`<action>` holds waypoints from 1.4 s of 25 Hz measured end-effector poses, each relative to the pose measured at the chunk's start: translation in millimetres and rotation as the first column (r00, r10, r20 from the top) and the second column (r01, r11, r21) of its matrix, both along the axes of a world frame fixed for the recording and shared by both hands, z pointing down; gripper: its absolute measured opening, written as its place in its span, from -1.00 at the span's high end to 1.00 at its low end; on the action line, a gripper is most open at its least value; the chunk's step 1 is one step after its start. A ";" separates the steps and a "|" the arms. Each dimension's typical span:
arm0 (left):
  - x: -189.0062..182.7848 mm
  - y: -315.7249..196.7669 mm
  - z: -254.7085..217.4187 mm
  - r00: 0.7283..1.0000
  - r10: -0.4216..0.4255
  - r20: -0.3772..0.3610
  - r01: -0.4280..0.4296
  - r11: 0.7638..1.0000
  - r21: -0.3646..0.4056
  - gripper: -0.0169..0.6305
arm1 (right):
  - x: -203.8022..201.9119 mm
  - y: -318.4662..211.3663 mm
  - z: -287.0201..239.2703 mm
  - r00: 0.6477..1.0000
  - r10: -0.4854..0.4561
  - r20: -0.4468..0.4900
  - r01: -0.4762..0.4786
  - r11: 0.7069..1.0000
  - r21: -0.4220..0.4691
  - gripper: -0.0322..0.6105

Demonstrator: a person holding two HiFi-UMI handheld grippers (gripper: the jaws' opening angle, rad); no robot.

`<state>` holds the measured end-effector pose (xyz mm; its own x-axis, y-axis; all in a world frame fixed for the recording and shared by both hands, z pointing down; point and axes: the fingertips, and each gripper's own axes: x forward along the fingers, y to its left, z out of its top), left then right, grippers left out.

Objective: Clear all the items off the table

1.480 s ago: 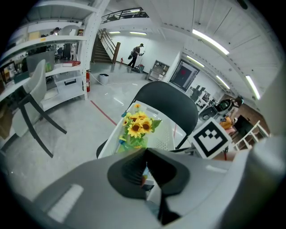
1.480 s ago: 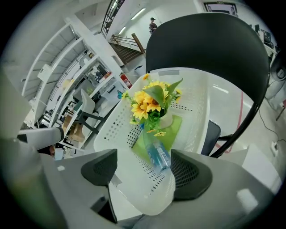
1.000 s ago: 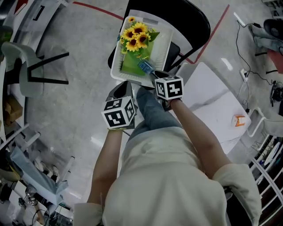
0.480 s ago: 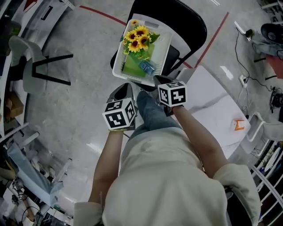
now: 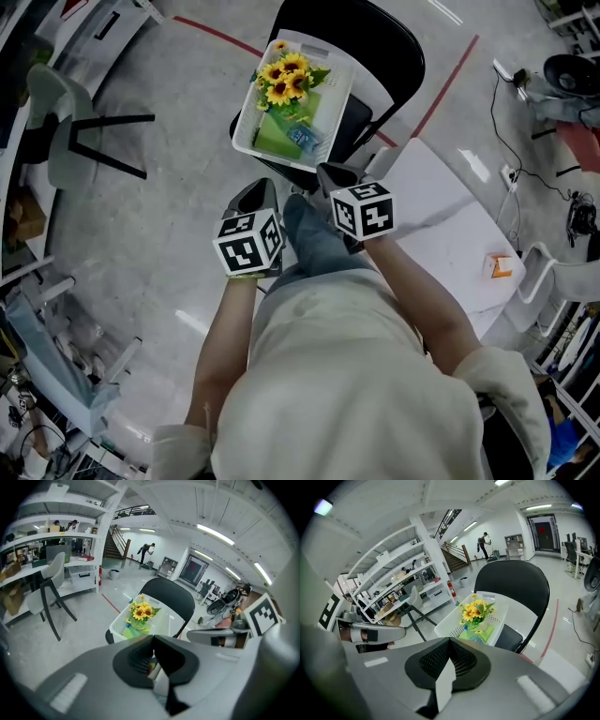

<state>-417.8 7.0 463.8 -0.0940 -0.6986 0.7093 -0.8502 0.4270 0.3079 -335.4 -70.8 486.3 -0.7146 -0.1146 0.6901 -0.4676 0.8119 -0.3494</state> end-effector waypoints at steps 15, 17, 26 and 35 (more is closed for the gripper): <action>65.3 48.4 -12.3 0.999 0.010 0.032 -0.012 0.999 0.049 0.92 | 58.6 52.1 -28.2 0.996 -0.013 0.093 0.011 1.000 0.021 0.90; 73.2 54.7 -15.0 0.999 0.009 0.035 -0.011 0.998 0.055 0.92 | 66.8 57.9 -31.3 0.995 -0.012 0.103 0.009 0.999 0.031 0.90; 110.7 79.2 -22.3 0.999 0.014 0.052 -0.018 0.997 0.070 0.92 | 109.4 81.6 -38.5 0.993 0.002 0.122 -0.008 0.999 0.044 0.90; 140.9 102.4 -30.6 0.998 0.013 0.056 -0.018 0.995 0.094 0.92 | 155.6 90.1 -43.2 0.990 0.052 0.129 -0.059 0.997 0.054 0.90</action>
<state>-276.9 109.4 433.1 -0.1204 -0.7636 0.6344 -0.8734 0.3853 0.2980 -179.8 19.3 443.1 -0.7879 -0.1934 0.5847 -0.4670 0.8065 -0.3626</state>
